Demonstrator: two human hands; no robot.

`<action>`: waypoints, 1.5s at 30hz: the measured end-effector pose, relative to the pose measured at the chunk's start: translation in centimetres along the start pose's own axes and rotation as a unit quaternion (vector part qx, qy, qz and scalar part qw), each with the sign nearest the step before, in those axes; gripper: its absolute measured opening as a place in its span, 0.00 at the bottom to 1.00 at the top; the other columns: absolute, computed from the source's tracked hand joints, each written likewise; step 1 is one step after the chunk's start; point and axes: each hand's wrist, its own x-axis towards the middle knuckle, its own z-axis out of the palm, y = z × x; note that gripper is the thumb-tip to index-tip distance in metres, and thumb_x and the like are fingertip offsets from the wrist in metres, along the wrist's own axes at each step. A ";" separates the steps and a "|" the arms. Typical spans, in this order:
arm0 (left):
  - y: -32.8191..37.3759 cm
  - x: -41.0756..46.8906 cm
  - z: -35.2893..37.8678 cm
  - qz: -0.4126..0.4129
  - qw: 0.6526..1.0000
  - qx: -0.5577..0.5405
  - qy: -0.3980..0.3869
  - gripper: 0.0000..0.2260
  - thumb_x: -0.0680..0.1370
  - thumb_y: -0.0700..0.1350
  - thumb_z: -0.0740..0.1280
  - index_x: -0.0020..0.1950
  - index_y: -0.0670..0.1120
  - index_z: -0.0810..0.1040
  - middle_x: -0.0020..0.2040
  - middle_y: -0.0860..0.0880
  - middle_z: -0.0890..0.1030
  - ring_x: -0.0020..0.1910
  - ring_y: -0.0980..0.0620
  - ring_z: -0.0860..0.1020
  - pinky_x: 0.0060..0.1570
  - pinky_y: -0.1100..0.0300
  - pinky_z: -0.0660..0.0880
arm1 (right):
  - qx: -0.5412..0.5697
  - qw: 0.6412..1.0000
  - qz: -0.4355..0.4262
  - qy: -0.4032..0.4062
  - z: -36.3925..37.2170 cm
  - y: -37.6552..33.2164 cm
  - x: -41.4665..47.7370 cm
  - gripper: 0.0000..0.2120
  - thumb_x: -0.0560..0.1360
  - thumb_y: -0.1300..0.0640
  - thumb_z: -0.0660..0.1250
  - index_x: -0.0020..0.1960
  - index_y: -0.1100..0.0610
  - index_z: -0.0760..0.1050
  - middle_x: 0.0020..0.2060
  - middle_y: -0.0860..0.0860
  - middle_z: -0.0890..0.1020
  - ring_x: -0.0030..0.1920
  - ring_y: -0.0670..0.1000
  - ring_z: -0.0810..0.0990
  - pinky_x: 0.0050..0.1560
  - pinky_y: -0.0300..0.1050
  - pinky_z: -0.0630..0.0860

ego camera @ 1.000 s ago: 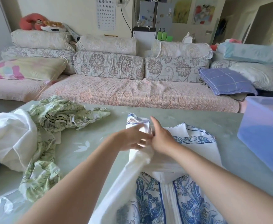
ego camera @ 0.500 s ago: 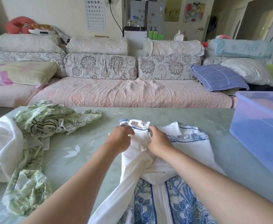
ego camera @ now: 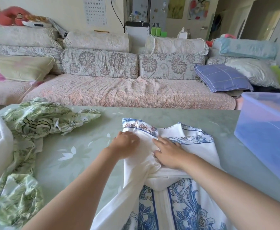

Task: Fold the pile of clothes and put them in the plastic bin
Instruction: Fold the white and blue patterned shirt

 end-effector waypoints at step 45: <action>-3.5 10.1 0.7 -0.055 0.990 0.123 -0.036 0.30 0.80 0.64 0.48 0.80 0.55 0.46 0.80 0.49 0.40 0.79 0.47 0.39 0.75 0.42 0.46 | 0.000 0.982 -0.087 0.165 -2.5 0.0 10.8 0.26 0.84 0.44 0.52 0.80 0.45 0.54 0.81 0.50 0.49 0.80 0.52 0.46 0.78 0.56 0.45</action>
